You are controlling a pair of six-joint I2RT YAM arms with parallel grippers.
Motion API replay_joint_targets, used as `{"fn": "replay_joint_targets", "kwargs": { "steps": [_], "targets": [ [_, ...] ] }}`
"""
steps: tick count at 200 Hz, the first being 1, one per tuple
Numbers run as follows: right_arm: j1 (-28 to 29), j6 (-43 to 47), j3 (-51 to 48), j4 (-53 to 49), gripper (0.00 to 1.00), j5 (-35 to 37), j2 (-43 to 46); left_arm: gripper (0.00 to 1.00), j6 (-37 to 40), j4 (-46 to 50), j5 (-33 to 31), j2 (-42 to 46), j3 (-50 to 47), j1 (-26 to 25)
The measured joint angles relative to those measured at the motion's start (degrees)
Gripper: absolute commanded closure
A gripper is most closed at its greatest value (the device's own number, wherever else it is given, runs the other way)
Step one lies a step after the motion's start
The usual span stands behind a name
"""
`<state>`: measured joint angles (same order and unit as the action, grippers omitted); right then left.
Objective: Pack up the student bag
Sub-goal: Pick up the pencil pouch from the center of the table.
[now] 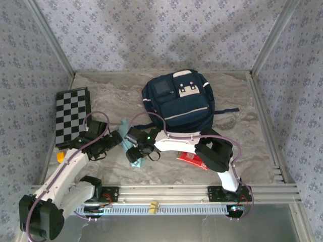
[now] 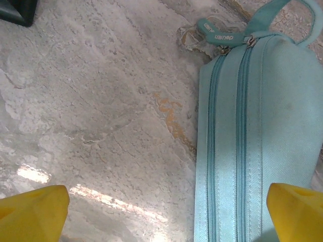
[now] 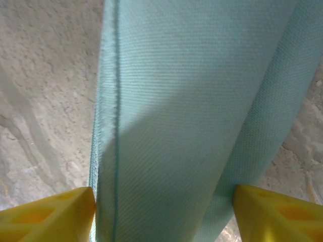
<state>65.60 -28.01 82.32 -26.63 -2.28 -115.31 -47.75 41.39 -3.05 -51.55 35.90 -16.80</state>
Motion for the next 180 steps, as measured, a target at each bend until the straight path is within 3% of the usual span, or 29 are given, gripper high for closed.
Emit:
{"fn": "replay_joint_targets", "kwargs": {
  "steps": [47, 87, 137, 180],
  "targets": [
    [-0.04, 2.12, 2.45, -0.94, 0.67, -1.99, -1.90, 0.00, 0.81, -0.02, 0.02, -0.37, 0.00, 0.35],
    [-0.13, 2.93, 2.56, -2.27, 0.89, -1.92, -0.85, 0.00, 1.51, 0.00, 0.22, -0.37, 0.04, 0.68],
    [-3.30, 3.06, -0.44, -4.50, 0.93, -2.45, 10.34, 0.00, 4.94, 0.46, -0.07, -1.66, 6.60, 0.68],
    [-10.99, 2.32, -6.51, -5.27, 0.94, -4.68, 26.40, 0.04, 9.88, -3.65, 0.57, -3.82, 13.68, 0.66]
  ]
}}
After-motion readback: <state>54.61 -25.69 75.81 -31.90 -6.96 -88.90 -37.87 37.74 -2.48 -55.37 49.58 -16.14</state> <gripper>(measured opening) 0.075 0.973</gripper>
